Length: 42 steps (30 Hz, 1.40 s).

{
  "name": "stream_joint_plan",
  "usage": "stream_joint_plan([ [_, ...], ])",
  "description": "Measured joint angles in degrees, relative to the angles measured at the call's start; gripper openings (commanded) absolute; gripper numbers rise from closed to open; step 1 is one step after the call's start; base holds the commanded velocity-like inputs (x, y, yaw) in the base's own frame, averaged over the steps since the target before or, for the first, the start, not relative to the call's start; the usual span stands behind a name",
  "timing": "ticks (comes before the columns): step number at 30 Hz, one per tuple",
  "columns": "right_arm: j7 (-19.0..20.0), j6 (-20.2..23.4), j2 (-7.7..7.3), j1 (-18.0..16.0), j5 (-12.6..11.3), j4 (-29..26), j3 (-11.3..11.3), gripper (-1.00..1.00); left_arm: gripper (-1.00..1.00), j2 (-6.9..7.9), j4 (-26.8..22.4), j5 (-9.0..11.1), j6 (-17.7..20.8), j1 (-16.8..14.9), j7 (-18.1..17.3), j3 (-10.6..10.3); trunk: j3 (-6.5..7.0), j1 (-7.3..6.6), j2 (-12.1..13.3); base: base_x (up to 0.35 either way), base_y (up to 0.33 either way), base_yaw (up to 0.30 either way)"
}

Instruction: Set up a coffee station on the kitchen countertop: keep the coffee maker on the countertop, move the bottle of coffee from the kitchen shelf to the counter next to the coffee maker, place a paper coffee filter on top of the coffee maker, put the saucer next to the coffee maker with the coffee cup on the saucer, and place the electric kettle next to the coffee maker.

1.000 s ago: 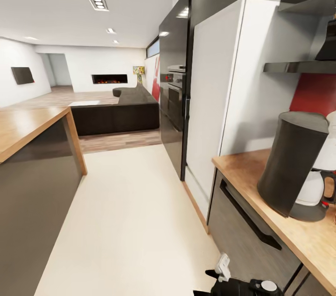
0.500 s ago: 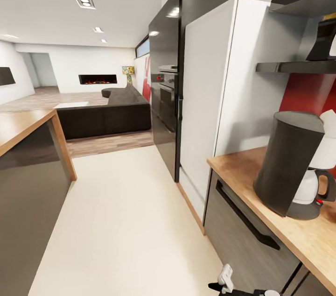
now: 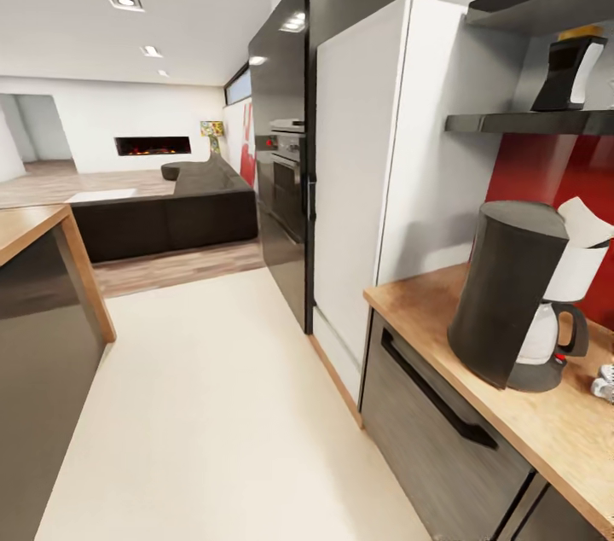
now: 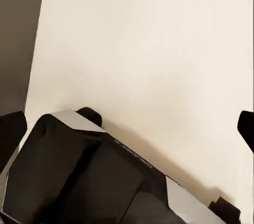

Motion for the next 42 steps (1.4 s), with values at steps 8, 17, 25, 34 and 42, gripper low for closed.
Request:
stream_joint_plan([
  [8,-7.86,0.05,-0.4,-0.01,0.04,8.06,0.17,1.0,1.0,-0.08,0.02,0.01,0.0,0.0,-0.01,-0.18,0.89,-1.09,1.99,0.0,0.0,-0.014],
  [17,-8.84,-0.06,-0.48,-0.02,0.0,10.47,0.17,1.0,1.0,-0.09,0.04,0.02,0.0,-0.01,-0.01,-0.23,1.62,-1.98,3.61,0.0,0.0,-0.095],
  [25,-8.89,-2.9,-0.5,-0.01,-0.19,10.68,0.17,1.0,1.0,-0.09,0.1,-0.04,0.01,0.0,-0.01,-0.19,1.62,-1.99,3.61,0.029,0.104,-0.206],
  [34,-8.91,-3.51,-1.94,0.07,-0.29,11.01,0.34,1.0,1.0,-0.09,0.19,-0.05,0.0,0.0,-0.03,-0.18,1.62,-1.99,3.61,0.121,0.228,-0.023],
  [42,-8.85,-3.5,-2.16,0.09,-0.31,11.41,0.41,1.0,1.0,-0.09,0.2,-0.04,0.0,-0.01,-0.03,-0.13,1.6,-1.98,3.61,0.023,0.036,-0.166],
])
